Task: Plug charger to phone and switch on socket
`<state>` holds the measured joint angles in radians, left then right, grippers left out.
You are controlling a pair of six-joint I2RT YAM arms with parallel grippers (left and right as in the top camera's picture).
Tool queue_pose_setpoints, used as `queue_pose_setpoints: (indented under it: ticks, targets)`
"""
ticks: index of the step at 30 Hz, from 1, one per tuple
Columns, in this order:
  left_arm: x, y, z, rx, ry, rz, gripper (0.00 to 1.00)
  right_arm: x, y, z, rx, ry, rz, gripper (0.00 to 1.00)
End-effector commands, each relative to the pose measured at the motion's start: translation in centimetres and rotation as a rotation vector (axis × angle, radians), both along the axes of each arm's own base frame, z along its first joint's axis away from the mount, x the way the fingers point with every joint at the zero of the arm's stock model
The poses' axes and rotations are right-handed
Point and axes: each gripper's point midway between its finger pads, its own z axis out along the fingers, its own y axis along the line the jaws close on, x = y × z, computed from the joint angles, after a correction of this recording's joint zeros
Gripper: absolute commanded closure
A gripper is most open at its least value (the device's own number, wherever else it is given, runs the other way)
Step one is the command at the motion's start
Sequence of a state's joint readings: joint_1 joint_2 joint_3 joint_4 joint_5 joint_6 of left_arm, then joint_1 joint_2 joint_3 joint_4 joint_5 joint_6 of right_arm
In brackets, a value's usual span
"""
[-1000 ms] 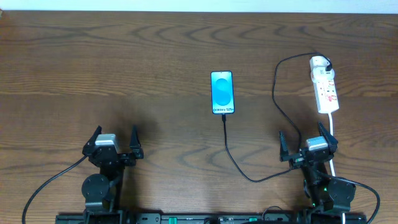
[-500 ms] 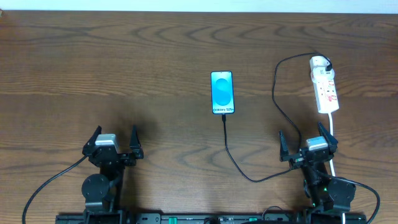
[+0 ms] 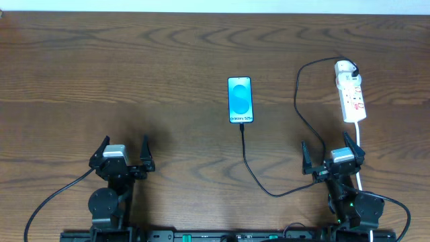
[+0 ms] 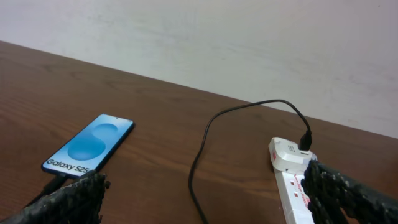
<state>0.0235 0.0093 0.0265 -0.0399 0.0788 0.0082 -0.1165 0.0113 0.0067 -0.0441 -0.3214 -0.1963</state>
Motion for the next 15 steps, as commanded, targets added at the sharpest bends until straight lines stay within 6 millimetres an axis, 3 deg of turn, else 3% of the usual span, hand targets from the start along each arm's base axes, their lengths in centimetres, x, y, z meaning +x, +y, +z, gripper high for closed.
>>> queue_pose_setpoints:
  ticks: [1, 15]
  targets:
    - [-0.03, -0.16, -1.63, 0.015, 0.044, -0.011, 0.05, -0.07, -0.16, 0.27, 0.003, 0.002, -0.007, 0.01]
    - [-0.03, -0.16, -1.63, 0.015, 0.044, -0.011, 0.05, -0.03, -0.42, -0.33, 0.003, 0.026, -0.02, 0.01]
